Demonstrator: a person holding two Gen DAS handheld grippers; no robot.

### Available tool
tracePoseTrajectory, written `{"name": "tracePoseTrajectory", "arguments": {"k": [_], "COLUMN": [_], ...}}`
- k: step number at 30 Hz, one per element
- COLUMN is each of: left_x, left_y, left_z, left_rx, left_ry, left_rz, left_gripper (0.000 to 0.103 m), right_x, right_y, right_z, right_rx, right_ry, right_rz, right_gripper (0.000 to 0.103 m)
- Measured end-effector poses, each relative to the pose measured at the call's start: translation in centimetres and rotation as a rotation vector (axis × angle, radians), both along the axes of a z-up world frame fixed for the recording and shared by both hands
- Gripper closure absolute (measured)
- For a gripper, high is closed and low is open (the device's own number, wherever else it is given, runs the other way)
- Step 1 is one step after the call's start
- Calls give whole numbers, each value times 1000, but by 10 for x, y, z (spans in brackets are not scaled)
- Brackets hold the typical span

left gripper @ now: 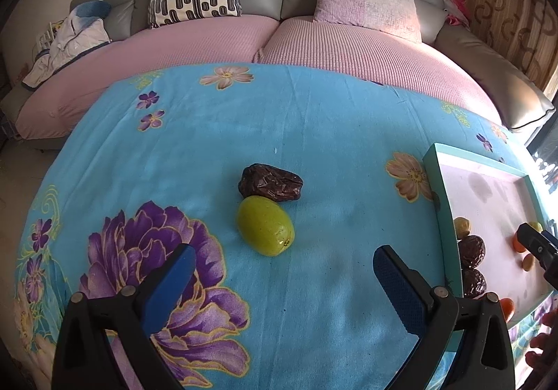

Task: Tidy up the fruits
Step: 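Withdraw both open grippers from the tray toward the green fruit and date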

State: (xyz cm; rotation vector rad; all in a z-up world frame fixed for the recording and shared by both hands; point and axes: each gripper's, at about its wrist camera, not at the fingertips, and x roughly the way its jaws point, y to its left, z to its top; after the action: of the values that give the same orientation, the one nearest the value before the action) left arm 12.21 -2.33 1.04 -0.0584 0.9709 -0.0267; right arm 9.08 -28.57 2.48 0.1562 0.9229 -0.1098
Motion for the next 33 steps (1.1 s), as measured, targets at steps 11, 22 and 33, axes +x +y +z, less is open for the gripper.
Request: {"name": "tracePoseTrajectory", "arguments": {"k": [11,22,33], "left_x": [0,8,21], "left_y": [10,32,71], "left_z": [6,12,19], "left_rx": [-6,-53,-110], "left_ry": [-50,-122,-119], "left_rz": [10,40,67], "left_gripper": [0,0,0], "right_x": [3,11,18], "right_y": [21,50,115], "right_z": [-3,-9,-1], "right_rx": [12,-10,-20], "right_ry": [-36,-36,-98], "right_rz": [82,148,315], "right_gripper": [8,8,8]}}
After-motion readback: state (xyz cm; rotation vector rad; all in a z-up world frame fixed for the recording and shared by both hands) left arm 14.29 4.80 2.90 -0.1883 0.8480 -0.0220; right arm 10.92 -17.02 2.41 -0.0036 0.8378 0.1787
